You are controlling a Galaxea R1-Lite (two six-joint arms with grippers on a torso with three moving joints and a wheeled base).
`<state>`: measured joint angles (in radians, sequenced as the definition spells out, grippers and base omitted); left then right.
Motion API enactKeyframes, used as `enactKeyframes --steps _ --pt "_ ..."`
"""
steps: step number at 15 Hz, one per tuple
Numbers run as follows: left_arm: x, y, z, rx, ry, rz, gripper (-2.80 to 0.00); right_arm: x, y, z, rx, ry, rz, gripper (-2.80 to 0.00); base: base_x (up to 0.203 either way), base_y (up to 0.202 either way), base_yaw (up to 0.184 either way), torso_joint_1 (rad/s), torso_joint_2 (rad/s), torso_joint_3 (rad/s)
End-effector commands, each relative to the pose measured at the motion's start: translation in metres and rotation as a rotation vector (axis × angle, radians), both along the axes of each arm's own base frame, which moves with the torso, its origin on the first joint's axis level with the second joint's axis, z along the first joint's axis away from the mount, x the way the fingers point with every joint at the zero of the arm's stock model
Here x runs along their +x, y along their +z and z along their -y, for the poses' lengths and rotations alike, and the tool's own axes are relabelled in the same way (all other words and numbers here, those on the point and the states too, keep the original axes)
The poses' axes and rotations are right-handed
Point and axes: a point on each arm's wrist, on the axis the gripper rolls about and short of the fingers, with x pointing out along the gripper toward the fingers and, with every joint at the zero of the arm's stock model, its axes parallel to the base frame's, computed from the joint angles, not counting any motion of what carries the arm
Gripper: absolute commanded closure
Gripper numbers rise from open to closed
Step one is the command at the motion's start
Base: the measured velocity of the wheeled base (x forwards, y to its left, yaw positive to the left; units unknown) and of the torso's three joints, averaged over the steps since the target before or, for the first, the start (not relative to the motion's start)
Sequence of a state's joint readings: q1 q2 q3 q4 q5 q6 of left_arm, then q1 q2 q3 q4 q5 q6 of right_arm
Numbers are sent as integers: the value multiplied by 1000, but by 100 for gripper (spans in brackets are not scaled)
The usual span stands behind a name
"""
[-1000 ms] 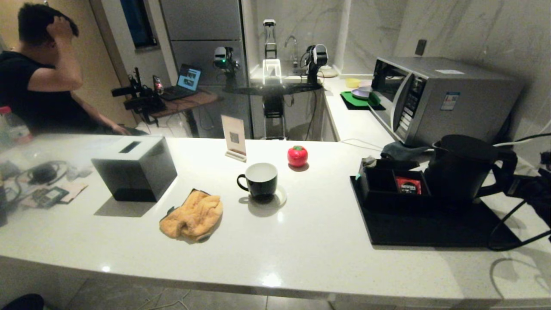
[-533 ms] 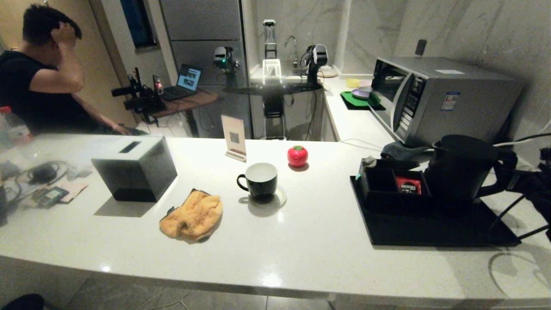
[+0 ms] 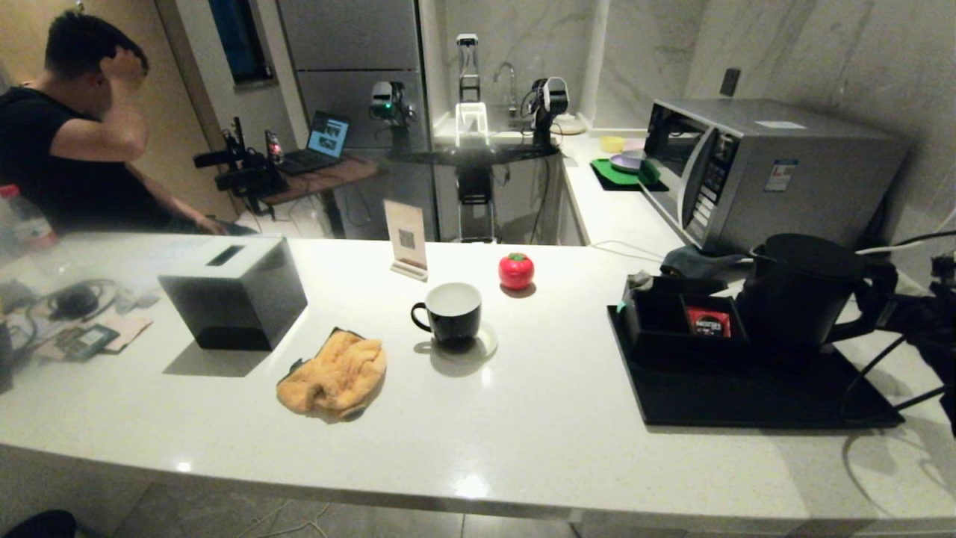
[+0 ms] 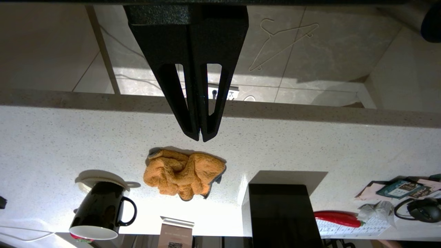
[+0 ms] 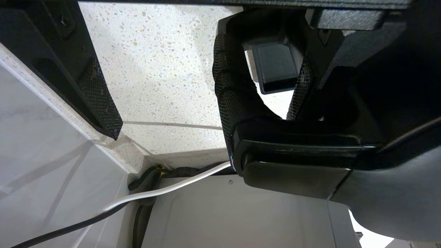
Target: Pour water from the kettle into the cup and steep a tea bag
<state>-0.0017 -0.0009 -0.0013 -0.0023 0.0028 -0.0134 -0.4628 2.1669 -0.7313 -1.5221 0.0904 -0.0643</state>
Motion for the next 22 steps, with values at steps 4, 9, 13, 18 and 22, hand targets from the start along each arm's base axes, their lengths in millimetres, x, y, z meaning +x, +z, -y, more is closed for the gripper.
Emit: enactKeyframes --steps 4,9,13,18,22 --pt "0 0 0 0 0 0 0 2 0 1 24 -7 48 -280 0 0 0 0 0 0" --pt "0 0 0 0 0 -1 0 3 -3 1 75 -1 63 -280 0 0 0 0 0 0" --pt "0 0 0 0 0 -1 0 6 -3 3 77 -2 73 -280 0 0 0 6 1 -2" --pt "0 0 0 0 0 0 0 10 -5 5 108 2 89 -280 0 0 0 0 0 0" --pt "0 0 0 0 0 -1 0 16 -2 8 96 4 111 -280 0 0 0 0 0 0"
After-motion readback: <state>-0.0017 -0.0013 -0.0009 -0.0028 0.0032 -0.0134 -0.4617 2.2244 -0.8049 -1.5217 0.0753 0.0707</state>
